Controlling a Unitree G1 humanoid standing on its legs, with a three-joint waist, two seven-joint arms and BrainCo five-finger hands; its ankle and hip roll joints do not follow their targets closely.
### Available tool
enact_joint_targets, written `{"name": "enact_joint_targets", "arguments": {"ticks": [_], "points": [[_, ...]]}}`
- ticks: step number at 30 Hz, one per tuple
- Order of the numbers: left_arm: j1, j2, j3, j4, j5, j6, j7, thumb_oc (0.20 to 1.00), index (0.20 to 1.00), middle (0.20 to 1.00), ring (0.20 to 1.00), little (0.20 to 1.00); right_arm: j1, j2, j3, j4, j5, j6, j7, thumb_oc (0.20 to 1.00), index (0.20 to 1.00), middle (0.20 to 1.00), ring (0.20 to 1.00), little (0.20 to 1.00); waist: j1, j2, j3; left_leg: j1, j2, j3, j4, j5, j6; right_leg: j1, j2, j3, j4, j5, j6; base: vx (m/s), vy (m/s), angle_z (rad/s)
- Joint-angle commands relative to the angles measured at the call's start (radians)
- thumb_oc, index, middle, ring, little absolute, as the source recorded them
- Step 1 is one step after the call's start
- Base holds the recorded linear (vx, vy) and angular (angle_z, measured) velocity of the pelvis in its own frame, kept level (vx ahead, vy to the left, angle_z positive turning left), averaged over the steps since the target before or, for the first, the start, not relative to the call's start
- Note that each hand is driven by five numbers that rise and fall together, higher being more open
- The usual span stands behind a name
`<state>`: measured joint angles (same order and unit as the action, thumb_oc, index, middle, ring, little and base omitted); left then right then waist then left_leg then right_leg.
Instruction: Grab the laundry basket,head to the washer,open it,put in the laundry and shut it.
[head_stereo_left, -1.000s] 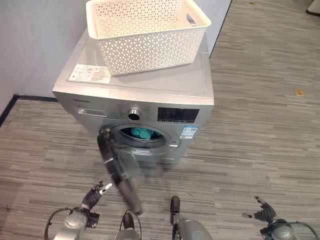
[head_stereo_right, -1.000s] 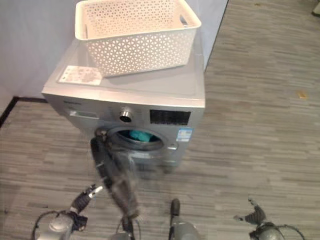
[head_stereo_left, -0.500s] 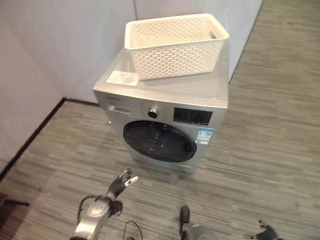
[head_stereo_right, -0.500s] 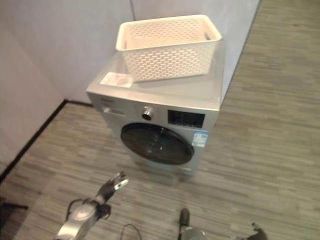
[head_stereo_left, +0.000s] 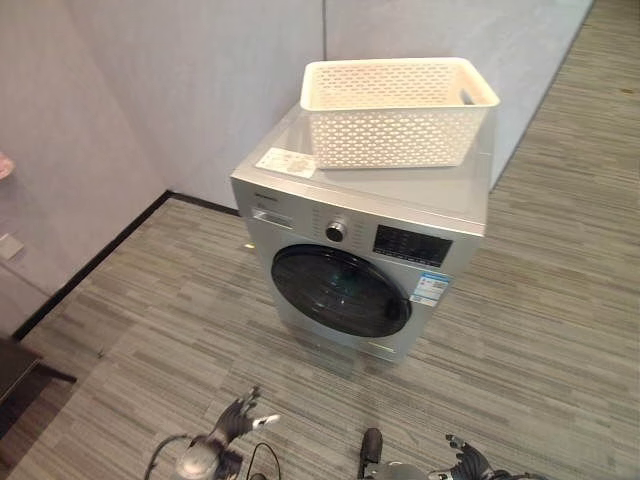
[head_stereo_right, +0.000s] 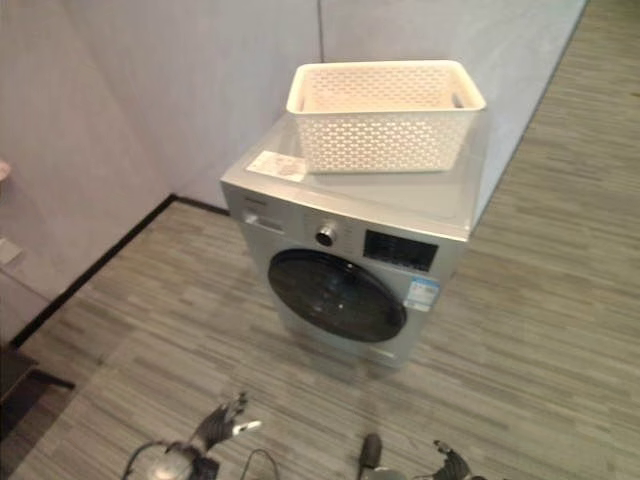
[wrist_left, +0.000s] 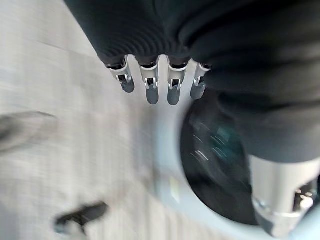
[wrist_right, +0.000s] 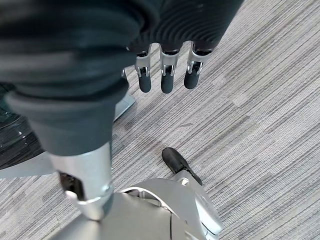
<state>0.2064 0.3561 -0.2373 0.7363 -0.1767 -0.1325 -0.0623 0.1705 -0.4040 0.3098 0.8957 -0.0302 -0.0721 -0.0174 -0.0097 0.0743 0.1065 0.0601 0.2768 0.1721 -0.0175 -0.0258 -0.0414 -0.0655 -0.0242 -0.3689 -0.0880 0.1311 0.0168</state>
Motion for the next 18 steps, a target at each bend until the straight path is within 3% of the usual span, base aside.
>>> {"name": "enact_joint_targets", "arguments": {"ticks": [1,3,5,8,11,18], "points": [[-0.046,0.037,0.088,0.006,-0.004,-0.105,0.07,1.0,1.0,1.0,1.0,1.0,-0.056,0.074,-0.009,0.074,0.029,-0.052,-0.02,1.0,1.0,1.0,1.0,1.0,0.022,-0.091,0.027,-0.118,0.002,-0.069,0.202,0.205,-0.122,0.075,-0.034,0.051,0.001,-0.164,0.037,-0.08,-0.095,0.09],[-0.071,0.022,0.126,0.096,-0.023,-0.11,0.102,1.0,1.0,1.0,1.0,1.0,-0.067,0.077,-0.005,0.11,0.031,-0.052,-0.025,1.0,1.0,1.0,1.0,1.0,0.044,-0.101,0.046,-0.186,-0.036,-0.162,0.321,0.244,-0.117,0.079,-0.037,0.058,0.001,-0.167,0.028,-0.06,-0.051,-0.05],[-0.09,0.004,0.147,0.187,-0.038,-0.112,0.121,1.0,1.0,1.0,1.0,1.0,-0.077,0.085,-0.006,0.154,0.03,-0.046,-0.03,1.0,1.0,1.0,1.0,1.0,0.042,-0.109,0.043,-0.204,-0.049,-0.197,0.31,0.24,-0.111,0.078,-0.053,0.056,0.001,-0.167,0.035,0.01,0.057,-0.17],[-0.13,-0.026,0.161,0.343,-0.054,-0.097,0.133,1.0,1.0,1.0,1.0,1.0,-0.096,0.096,-0.03,0.254,0.04,-0.031,-0.049,1.0,1.0,1.0,1.0,1.0,0.049,-0.118,0.03,-0.177,-0.052,-0.201,0.146,0.154,-0.1,0.081,-0.078,0.066,0.001,-0.162,0.06,0.06,0.117,-0.06],[-0.16,-0.055,0.168,0.447,-0.069,-0.079,0.132,1.0,1.0,1.0,1.0,1.0,-0.106,0.108,-0.066,0.338,0.055,-0.01,-0.056,1.0,1.0,1.0,1.0,1.0,0.044,-0.121,0.02,-0.204,-0.06,-0.2,0.088,0.127,-0.102,0.088,-0.096,0.081,0.001,-0.163,0.075,0.03,0.113,-0.21],[-0.145,-0.106,0.178,0.48,-0.129,-0.062,0.099,1.0,1.0,1.0,1.0,1.0,-0.088,0.145,-0.133,0.43,0.088,0.024,-0.048,1.0,1.0,1.0,1.0,1.0,0.028,-0.097,-0.028,-0.087,-0.093,-0.139,-0.011,0.091,-0.087,0.125,-0.125,0.095,0.01,-0.14,0.095,0.09,0.127,-0.13]]}}
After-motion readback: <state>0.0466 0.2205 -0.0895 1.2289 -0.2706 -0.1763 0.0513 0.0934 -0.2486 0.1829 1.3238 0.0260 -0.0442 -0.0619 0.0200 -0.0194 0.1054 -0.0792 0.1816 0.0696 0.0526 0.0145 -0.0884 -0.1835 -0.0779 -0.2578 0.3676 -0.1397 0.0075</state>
